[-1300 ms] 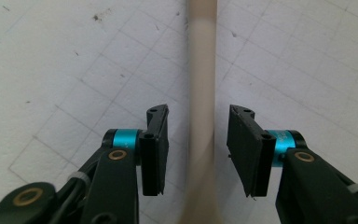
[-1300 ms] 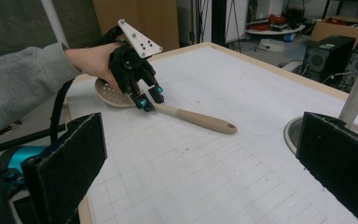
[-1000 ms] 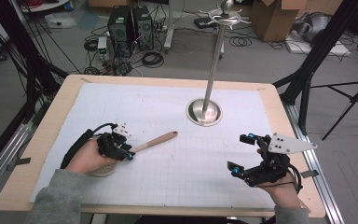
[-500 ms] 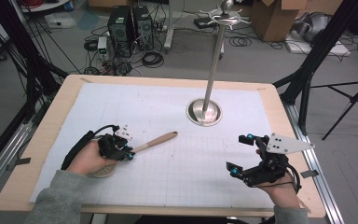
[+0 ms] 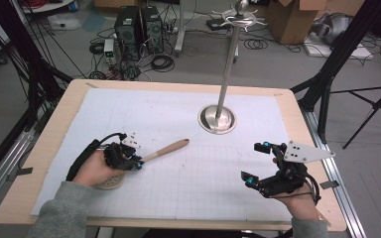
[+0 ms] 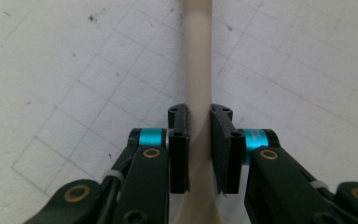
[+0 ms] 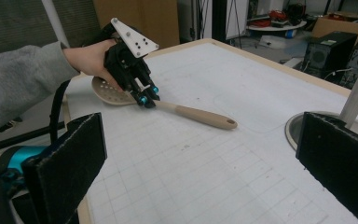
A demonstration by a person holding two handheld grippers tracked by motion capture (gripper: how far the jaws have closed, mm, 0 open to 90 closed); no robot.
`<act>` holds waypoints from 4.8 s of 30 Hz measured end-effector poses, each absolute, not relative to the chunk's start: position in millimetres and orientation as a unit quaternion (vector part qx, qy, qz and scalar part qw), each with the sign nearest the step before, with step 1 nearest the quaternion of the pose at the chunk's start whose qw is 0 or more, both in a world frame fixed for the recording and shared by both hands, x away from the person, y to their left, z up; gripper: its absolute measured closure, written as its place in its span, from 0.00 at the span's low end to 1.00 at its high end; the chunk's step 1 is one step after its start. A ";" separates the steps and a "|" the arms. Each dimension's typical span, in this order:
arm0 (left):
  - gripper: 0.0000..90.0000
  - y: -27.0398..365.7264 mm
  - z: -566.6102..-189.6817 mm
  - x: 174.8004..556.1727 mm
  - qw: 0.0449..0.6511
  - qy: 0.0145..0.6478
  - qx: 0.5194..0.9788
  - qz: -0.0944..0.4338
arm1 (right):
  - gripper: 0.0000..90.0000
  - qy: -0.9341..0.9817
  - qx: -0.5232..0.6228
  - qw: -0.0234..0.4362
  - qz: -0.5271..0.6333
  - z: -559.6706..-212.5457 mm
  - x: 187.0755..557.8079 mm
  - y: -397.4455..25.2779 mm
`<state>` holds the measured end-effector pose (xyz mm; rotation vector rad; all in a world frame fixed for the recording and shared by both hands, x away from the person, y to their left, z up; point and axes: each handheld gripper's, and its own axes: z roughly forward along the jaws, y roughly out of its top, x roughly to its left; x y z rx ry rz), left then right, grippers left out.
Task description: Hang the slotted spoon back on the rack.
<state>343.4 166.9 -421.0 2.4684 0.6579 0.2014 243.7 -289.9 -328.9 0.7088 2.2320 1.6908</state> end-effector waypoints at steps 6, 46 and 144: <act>0.87 170.0 -418.1 341.1 0.311 0.253 0.914 0.068 | 0.00 0.763 0.242 0.130 0.585 -327.3 245.1 -291.8; 0.87 189.2 -365.7 328.8 0.422 0.255 0.864 0.096 | 0.00 0.749 0.234 0.127 0.607 -321.3 255.8 -291.9; 0.87 154.7 -218.4 409.0 0.518 0.204 0.826 0.084 | 0.00 0.725 0.236 0.144 0.631 -309.5 250.3 -315.4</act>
